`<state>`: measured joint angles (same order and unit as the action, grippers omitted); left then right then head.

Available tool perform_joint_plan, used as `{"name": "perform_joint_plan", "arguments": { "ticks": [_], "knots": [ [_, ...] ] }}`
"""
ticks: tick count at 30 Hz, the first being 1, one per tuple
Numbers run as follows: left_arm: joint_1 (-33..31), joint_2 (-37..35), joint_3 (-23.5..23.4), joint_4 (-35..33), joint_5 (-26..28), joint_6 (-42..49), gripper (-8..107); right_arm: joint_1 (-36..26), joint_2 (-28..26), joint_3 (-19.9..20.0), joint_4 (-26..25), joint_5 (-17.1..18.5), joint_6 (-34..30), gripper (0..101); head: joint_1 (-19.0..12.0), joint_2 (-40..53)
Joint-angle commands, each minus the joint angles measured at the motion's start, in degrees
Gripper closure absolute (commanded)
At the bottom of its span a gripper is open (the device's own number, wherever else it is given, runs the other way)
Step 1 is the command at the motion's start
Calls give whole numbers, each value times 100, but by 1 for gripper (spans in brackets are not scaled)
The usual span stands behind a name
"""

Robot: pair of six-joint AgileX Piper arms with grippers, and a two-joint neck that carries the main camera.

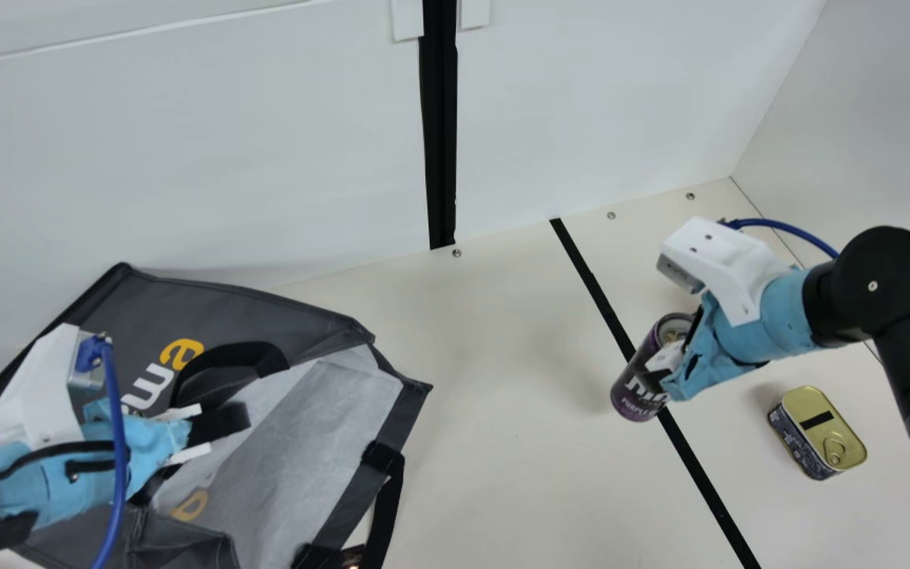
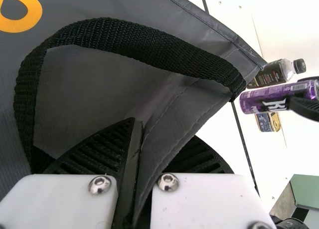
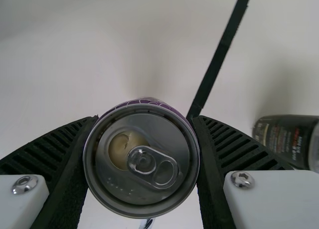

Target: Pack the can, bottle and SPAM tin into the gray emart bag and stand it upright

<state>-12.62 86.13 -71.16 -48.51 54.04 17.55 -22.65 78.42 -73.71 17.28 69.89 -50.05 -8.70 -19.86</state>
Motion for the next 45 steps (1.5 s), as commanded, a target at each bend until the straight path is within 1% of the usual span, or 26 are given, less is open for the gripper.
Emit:
{"name": "perform_joint_plan", "arguments": {
  "ticks": [1,12,20,29,35,40,45],
  "knots": [
    [0,0,0,0,0,0,107,19,-35,99,48,1,-98,101,-130,-14],
    [0,0,0,0,0,0,107,131,-201,465,358,1,-673,101,-130,-14],
    [0,0,0,0,0,0,107,462,-346,573,609,1,-797,101,-130,-14],
    [0,0,0,0,0,0,107,1048,-589,702,828,1,-676,101,-130,-14],
    [0,0,0,0,0,0,107,1484,-788,752,1008,1,-461,101,-130,-14],
    [0,0,0,0,0,0,107,1833,-946,722,1222,1,-222,101,-130,-14],
    [0,0,0,0,0,0,107,2126,-1127,652,1299,1,63,101,-130,-14]
  ]
}}
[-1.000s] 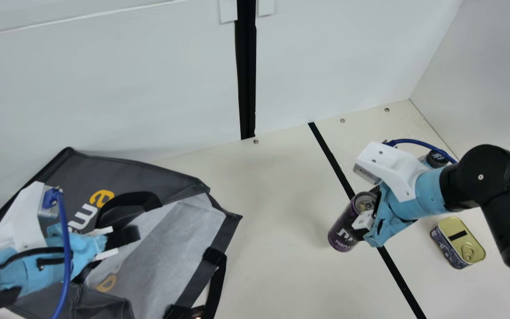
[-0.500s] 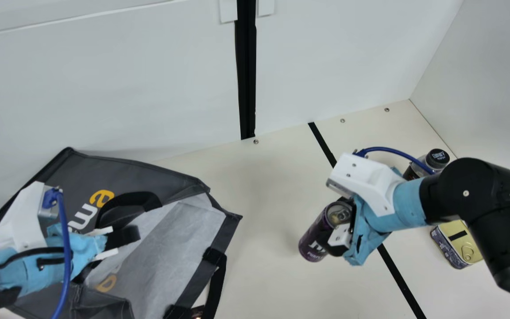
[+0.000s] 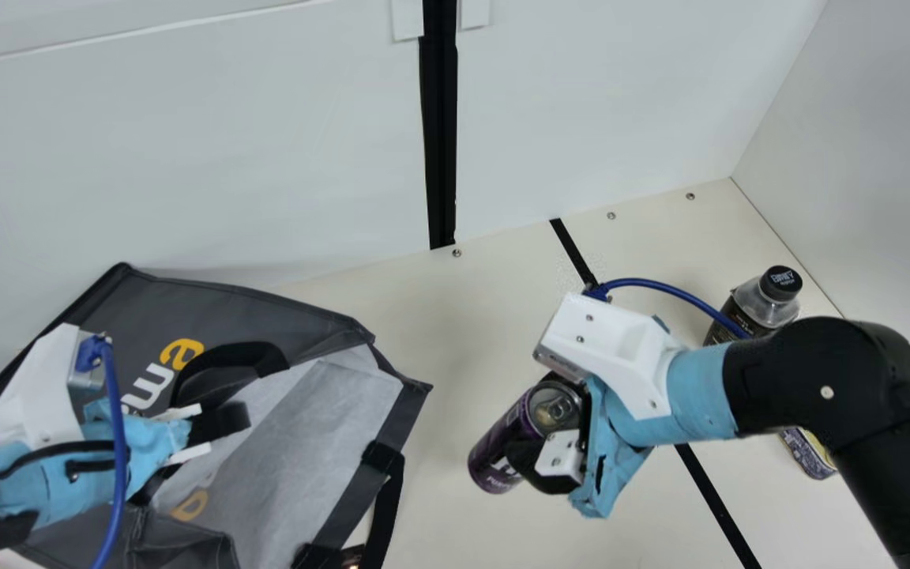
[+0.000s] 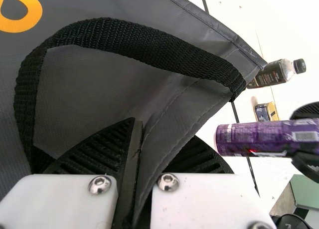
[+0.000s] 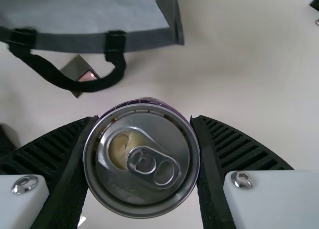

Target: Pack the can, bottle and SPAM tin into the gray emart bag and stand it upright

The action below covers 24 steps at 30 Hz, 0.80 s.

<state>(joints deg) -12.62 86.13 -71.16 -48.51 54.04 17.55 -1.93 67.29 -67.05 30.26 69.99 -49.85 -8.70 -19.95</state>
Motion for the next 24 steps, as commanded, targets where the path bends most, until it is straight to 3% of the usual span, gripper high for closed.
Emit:
{"name": "perform_joint_plan", "arguments": {
  "ticks": [1,24],
  "knots": [
    [0,0,0,0,0,0,107,110,-48,-32,19,-9,103,101,-130,-5],
    [0,0,0,0,0,0,107,1039,-650,-473,823,-9,1000,101,-130,-5]
  ]
}}
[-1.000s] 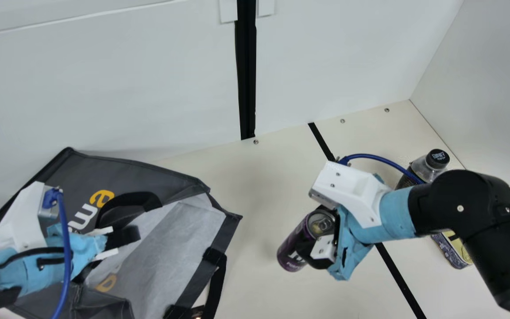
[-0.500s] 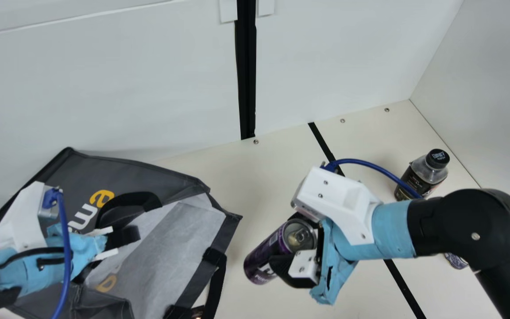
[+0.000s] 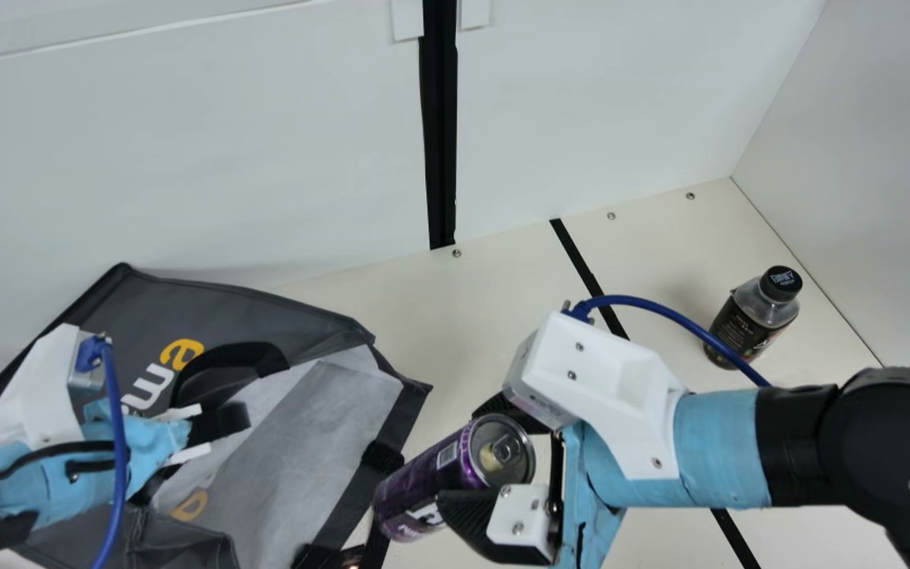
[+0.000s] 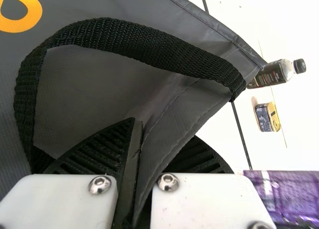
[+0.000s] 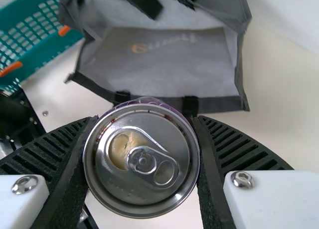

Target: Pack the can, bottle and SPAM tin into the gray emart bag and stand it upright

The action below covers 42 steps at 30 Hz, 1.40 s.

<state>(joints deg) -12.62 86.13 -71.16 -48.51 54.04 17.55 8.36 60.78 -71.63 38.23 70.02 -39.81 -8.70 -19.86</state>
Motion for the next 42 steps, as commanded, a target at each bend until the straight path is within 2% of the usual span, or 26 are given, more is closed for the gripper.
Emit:
{"name": "perform_joint_plan", "arguments": {
  "ticks": [1,17,42],
  "knots": [
    [0,0,0,0,0,0,107,11,-1,-33,63,-12,-5,101,-130,-14],
    [0,0,0,0,0,0,107,-265,70,-9,676,-12,-535,101,-130,-14],
    [0,0,0,0,0,0,107,-828,303,439,1473,-12,-1590,101,-130,-14]
  ]
}}
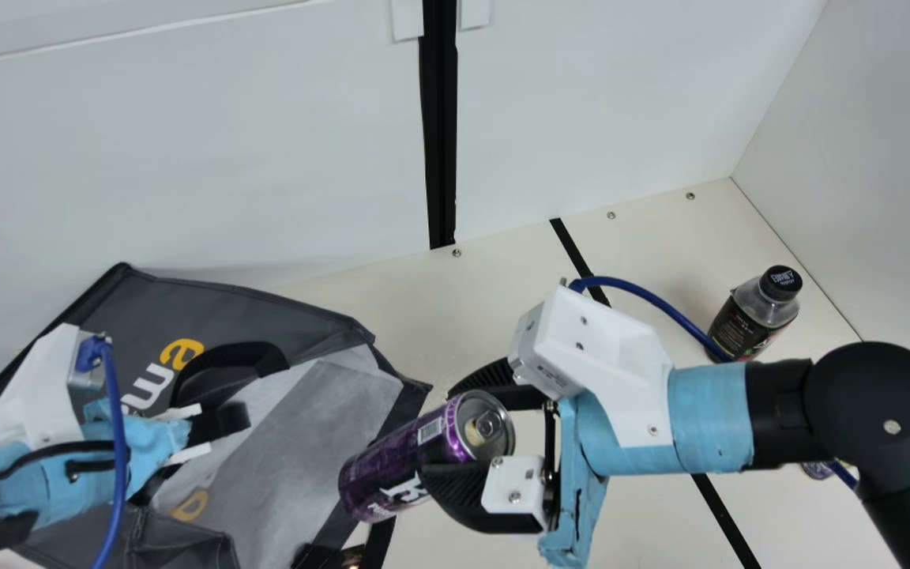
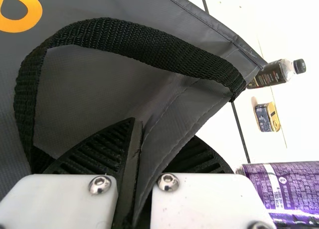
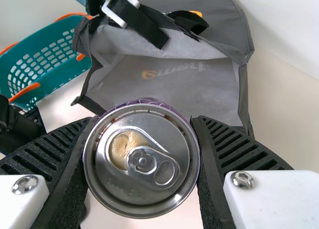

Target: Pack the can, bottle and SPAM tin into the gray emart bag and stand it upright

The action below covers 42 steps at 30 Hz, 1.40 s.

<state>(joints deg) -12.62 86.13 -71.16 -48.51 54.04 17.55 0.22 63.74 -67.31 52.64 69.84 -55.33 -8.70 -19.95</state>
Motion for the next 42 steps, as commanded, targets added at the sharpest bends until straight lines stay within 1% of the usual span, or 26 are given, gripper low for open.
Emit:
{"name": "perform_joint_plan", "arguments": {
  "ticks": [1,13,23,28,34,42],
  "knots": [
    [0,0,0,0,0,0,107,-36,19,23,61,6,-74,101,-130,-5],
    [0,0,0,0,0,0,107,-224,125,217,307,6,-389,101,-130,-5],
    [0,0,0,0,0,0,107,-285,223,357,390,-26,-520,101,-130,-5],
    [0,0,0,0,0,0,107,5,293,487,356,-365,-460,101,-130,-5],
    [0,0,0,0,0,0,107,460,407,604,292,-861,-315,101,-130,-5],
    [0,0,0,0,0,0,107,1083,650,660,245,-1541,-98,101,-130,-5]
  ]
}}
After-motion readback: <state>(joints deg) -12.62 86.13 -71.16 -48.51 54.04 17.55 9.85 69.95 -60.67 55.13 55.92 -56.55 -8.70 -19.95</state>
